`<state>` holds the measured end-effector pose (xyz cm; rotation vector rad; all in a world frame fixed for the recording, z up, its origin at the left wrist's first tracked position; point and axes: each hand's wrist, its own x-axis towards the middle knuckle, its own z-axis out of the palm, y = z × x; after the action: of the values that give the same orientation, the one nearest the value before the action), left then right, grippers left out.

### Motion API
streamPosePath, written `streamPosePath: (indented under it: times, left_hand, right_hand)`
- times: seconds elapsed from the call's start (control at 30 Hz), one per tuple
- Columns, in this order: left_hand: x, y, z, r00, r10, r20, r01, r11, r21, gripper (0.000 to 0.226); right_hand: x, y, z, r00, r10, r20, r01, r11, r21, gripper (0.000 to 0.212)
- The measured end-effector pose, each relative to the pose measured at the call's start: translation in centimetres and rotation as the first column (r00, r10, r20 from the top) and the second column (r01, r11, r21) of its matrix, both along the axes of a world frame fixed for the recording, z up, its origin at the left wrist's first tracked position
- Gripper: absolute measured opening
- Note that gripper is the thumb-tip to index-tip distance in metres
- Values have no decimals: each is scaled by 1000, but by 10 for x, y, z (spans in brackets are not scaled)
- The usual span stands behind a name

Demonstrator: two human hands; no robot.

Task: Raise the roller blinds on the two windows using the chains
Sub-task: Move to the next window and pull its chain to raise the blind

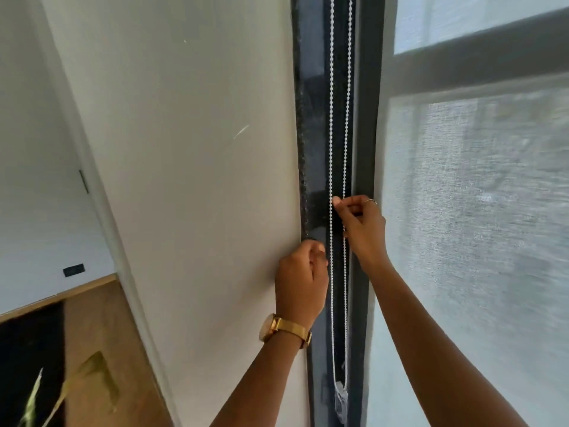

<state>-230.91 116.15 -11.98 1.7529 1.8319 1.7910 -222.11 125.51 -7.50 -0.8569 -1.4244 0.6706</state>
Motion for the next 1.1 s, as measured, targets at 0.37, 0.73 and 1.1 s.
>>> streamPosePath:
  times: [0.37, 0.73, 1.1]
  left_hand:
    - [-9, 4, -3, 992, -117, 54, 112, 989, 95, 27]
    - [24, -27, 143, 871, -468, 149, 330, 783, 527, 20]
    - [25, -71, 294, 515, -801, 304, 610, 592, 527, 32]
  right_hand:
    - [-9, -17, 47, 1000, -22, 4, 21, 979, 204, 27]
    - [3, -97, 23, 983, -173, 63, 152, 956, 252, 27]
    - [-14, -162, 15, 982, -186, 13, 178, 956, 231, 31]
